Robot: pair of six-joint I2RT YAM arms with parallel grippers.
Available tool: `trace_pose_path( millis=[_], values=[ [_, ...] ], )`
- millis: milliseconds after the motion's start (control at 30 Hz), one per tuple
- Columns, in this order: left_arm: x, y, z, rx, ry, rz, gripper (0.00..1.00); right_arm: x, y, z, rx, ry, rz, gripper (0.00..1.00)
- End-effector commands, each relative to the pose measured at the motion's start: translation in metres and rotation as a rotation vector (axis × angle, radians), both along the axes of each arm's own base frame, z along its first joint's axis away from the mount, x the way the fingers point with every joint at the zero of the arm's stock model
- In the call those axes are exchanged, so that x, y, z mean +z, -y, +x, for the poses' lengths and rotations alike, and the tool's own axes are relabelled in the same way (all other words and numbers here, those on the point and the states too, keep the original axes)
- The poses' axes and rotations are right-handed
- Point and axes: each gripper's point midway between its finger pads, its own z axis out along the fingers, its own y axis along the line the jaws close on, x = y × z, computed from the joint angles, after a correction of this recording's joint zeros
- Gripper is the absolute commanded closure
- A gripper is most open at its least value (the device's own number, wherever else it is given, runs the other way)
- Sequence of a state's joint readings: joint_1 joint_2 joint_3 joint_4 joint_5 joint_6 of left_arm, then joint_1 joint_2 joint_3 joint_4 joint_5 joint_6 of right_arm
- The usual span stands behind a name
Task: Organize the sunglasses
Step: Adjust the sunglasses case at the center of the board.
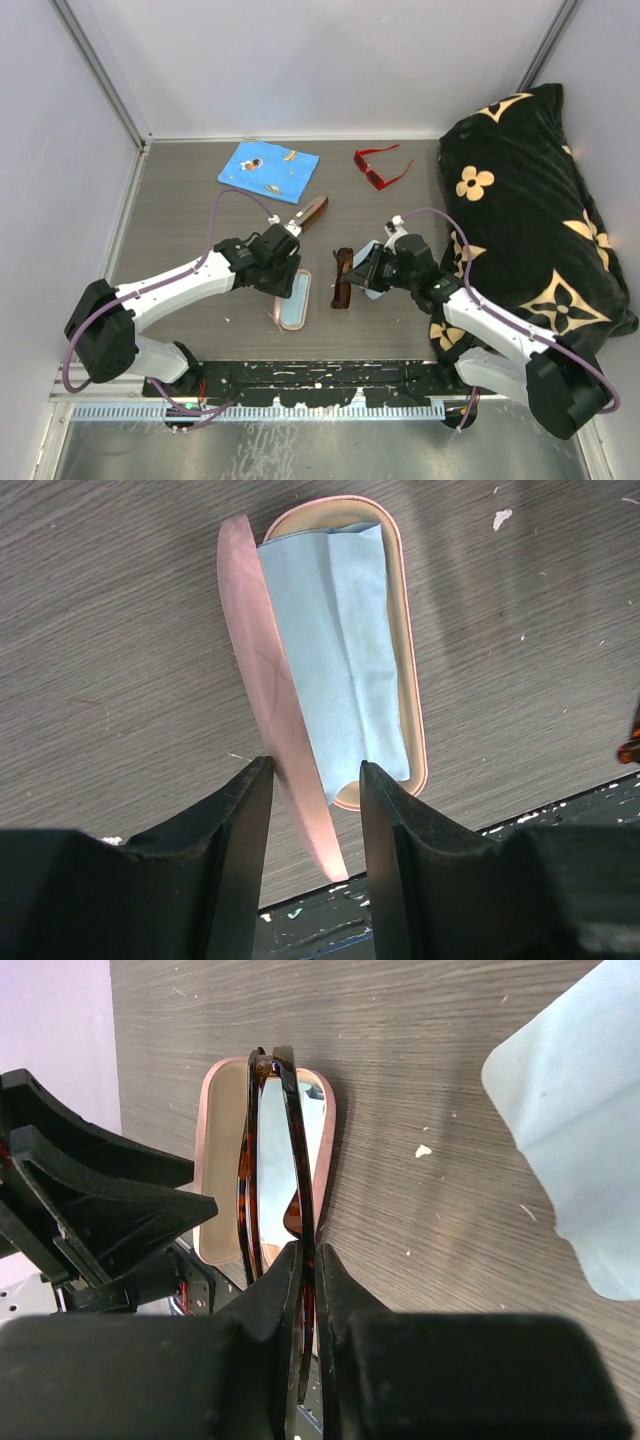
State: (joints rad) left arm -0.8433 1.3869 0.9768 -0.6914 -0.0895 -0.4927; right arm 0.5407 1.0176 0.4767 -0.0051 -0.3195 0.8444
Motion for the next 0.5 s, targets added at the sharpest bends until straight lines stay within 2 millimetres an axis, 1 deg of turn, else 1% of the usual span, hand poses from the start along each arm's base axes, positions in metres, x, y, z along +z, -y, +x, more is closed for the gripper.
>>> trace_pose_path(
  millis=[0, 267, 467],
  values=[
    [0.012, 0.009, 0.001, 0.008, 0.031, -0.068, 0.59, 0.016, -0.029, 0.014, -0.004, 0.052, 0.083, 1.00],
    [0.013, 0.010, 0.001, 0.012, 0.031, -0.077, 0.61, 0.010, -0.071, 0.008, 0.072, 0.031, 0.104, 1.00],
    [0.013, 0.010, 0.001, 0.009, 0.031, -0.074, 0.62, 0.000, -0.091, 0.006, 0.116, 0.019, 0.111, 1.00]
  ],
)
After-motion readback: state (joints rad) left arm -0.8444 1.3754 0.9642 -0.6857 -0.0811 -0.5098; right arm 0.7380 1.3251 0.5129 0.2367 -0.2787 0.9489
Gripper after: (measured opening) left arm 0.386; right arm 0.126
